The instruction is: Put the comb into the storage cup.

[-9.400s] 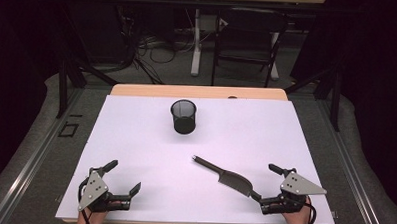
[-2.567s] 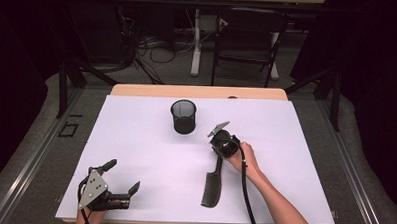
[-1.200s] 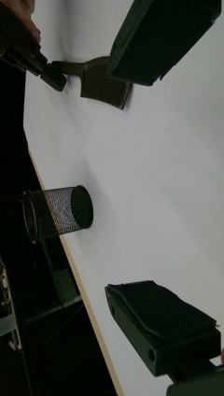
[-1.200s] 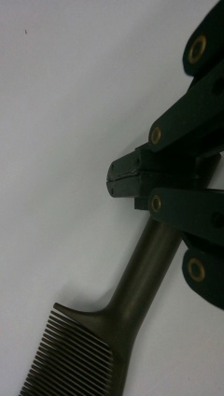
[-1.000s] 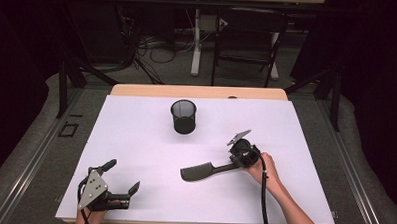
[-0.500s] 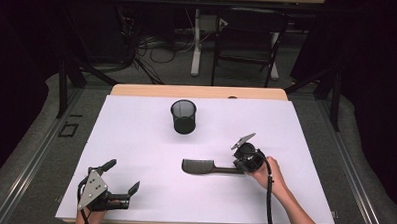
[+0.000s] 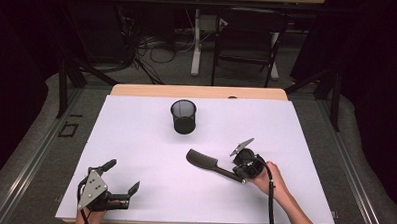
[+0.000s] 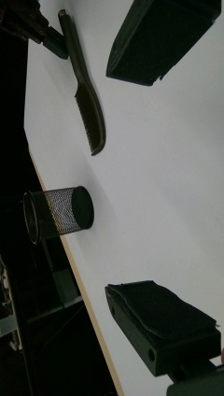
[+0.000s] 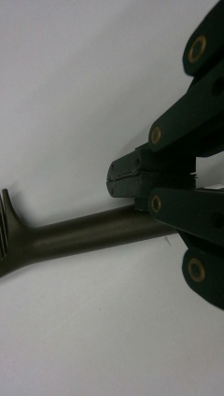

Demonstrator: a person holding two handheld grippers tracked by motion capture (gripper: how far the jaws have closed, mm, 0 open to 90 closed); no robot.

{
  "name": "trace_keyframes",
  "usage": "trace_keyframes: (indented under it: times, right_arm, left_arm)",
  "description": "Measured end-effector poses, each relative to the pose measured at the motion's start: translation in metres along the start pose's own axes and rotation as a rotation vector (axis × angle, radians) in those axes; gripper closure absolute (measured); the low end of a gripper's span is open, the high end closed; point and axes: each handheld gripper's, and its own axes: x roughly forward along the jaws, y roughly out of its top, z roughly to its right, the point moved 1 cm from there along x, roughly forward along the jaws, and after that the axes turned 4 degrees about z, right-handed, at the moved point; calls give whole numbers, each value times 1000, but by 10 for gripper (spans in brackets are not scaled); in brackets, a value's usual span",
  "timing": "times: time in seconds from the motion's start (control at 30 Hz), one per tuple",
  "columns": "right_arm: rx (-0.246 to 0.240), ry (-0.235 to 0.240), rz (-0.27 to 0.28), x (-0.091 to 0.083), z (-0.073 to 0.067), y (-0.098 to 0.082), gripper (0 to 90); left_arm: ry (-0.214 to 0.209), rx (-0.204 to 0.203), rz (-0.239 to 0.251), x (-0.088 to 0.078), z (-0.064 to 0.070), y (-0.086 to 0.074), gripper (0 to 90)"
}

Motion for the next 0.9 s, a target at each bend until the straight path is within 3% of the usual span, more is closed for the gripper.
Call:
trace_keyframes:
  times: [0.1,0.23,0.5,0.7,0.9]
  right_arm:
    - [6,-4,11,-2,1,0,896]
    - [11,-13,38,-5,4,0,813]
    - [-12,-26,78,-16,7,4,512]
    - [-41,13,102,-25,6,9,311]
    - [-72,24,99,-29,0,15,147]
  left_arm:
    - [-3,-2,-1,0,0,0,1]
    - [-2,-3,0,0,0,0,1]
    - [-6,-3,0,1,0,0,1]
    - [-8,-4,1,1,0,0,1]
    - [-7,-4,0,1,0,0,1]
